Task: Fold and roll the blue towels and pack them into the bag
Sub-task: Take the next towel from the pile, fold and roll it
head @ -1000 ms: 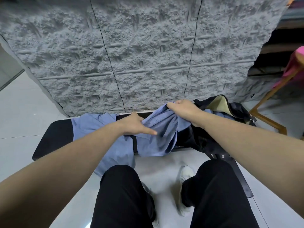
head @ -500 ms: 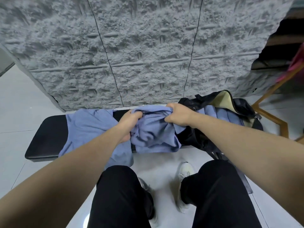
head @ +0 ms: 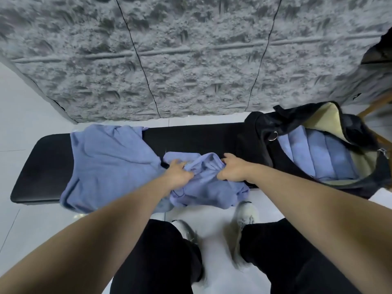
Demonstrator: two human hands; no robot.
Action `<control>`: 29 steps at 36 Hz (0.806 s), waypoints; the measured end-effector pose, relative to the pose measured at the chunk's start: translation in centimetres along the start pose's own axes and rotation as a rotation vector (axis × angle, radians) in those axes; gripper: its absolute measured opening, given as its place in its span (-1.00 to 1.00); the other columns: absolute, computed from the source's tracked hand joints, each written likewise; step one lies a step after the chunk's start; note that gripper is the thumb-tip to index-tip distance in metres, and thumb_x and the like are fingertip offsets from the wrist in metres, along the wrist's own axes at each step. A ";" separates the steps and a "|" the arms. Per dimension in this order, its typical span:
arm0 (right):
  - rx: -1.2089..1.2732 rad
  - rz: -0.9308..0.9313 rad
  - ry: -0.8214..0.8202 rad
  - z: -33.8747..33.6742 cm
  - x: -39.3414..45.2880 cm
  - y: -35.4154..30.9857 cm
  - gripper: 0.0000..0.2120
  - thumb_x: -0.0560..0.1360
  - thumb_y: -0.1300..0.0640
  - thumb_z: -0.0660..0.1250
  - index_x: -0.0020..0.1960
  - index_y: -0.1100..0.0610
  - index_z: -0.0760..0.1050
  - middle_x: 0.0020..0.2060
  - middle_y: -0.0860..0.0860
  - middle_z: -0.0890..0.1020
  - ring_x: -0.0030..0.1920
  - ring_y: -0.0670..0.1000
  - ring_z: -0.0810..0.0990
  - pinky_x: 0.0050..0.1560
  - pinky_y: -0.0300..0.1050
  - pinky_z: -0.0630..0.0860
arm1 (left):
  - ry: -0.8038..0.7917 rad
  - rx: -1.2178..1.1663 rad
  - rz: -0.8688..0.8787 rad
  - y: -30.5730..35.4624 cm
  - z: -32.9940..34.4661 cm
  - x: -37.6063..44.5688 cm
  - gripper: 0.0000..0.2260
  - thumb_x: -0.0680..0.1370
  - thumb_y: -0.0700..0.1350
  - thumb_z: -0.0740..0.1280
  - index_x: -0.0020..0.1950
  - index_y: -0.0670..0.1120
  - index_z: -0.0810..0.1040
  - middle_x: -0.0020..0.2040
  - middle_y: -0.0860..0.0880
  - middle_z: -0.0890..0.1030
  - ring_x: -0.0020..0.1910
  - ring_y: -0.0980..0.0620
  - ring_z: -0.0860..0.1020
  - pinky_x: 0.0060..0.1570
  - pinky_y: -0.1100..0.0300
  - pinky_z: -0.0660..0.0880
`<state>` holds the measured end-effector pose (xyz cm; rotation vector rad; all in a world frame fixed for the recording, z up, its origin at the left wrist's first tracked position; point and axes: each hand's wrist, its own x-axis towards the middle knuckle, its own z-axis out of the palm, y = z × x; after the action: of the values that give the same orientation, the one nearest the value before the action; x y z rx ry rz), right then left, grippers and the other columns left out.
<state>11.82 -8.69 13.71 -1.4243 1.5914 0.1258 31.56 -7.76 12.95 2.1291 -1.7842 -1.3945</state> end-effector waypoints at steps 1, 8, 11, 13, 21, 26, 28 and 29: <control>0.013 0.021 -0.015 0.1 0.4 0.1 -0.52 0.46 0.15 0.31 0.35 0.15 0.32 0.23 0.02 0.45 -0.07 0.00 0.55 -0.18 -0.15 0.45 | -0.005 -0.024 -0.007 -0.2 0.2 0.4 -0.58 0.60 -0.18 0.21 0.47 -0.11 0.31 0.45 -0.08 0.26 0.17 -0.04 0.43 0.10 0.18 0.37; -0.047 -0.017 -0.096 -0.1 2.1 -0.4 -0.77 0.46 0.13 0.30 0.08 0.15 0.39 -0.15 0.05 0.51 -0.22 0.02 0.48 -0.27 -0.12 0.38 | 0.024 -0.154 0.007 -0.8 0.9 2.7 -0.61 0.57 -0.20 0.23 0.39 -0.04 0.28 -0.10 0.00 0.47 -0.28 0.11 0.44 -0.33 0.29 0.35; -0.013 -0.035 -0.018 -1.1 2.7 -0.6 -0.62 0.47 0.11 0.32 0.23 0.15 0.31 0.04 0.08 0.53 -0.01 0.05 0.57 -0.13 -0.09 0.48 | 0.099 -0.179 0.094 0.4 -0.2 3.4 -0.67 0.59 -0.24 0.21 0.35 -0.11 0.31 0.11 -0.02 0.45 -0.10 0.08 0.49 -0.24 0.28 0.38; 0.050 -0.065 0.099 -2.1 3.3 -1.0 -0.55 0.49 0.15 0.33 0.32 0.18 0.27 0.14 0.07 0.48 0.05 0.05 0.55 -0.08 -0.09 0.49 | 0.154 -0.185 0.169 1.9 -1.3 3.9 -0.63 0.59 -0.31 0.20 0.40 -0.19 0.30 0.37 -0.07 0.31 0.15 0.00 0.46 -0.07 0.36 0.32; 0.069 -0.193 0.362 -7.2 3.9 -4.1 -0.87 0.54 0.18 0.31 0.06 0.10 0.40 0.21 -0.06 0.21 -0.08 0.02 0.50 -0.05 -0.11 0.43 | 0.246 -0.137 0.409 8.9 -6.2 5.6 -0.58 0.62 -0.38 0.12 0.48 -0.23 0.21 0.56 -0.10 0.01 0.21 -0.05 0.39 0.08 0.19 0.39; 0.008 -0.217 0.389 -8.0 3.1 -3.5 -0.84 0.52 0.19 0.31 0.04 0.05 0.35 0.33 0.00 0.25 -0.20 -0.01 0.48 -0.17 -0.11 0.39 | 0.241 -0.178 0.461 9.1 -5.8 5.5 -0.60 0.60 -0.39 0.17 0.43 -0.17 0.28 0.49 -0.10 0.08 0.13 0.04 0.36 0.01 0.33 0.36; 0.003 -0.235 0.367 -7.7 2.6 -2.7 -0.67 0.51 0.19 0.32 0.22 0.05 0.32 0.31 0.03 0.25 -0.22 -0.02 0.45 -0.23 -0.16 0.36 | 0.207 -0.118 0.510 7.9 -5.3 5.1 -0.61 0.58 -0.42 0.18 0.31 -0.04 0.31 0.44 -0.11 0.16 0.04 -0.01 0.37 -0.08 0.30 0.32; 0.012 -0.239 0.351 -7.6 2.2 -2.3 -0.61 0.50 0.20 0.33 0.26 0.05 0.29 0.26 0.04 0.26 -0.22 -0.02 0.44 -0.24 -0.15 0.35 | 0.201 -0.068 0.519 7.3 -5.0 4.9 -0.64 0.58 -0.42 0.18 0.22 -0.01 0.35 0.35 -0.11 0.29 -0.03 -0.07 0.38 -0.13 0.30 0.30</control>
<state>9.66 -15.76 17.38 -1.6826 1.6776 -0.2885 28.81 -16.62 16.93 1.5427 -1.9741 -1.0514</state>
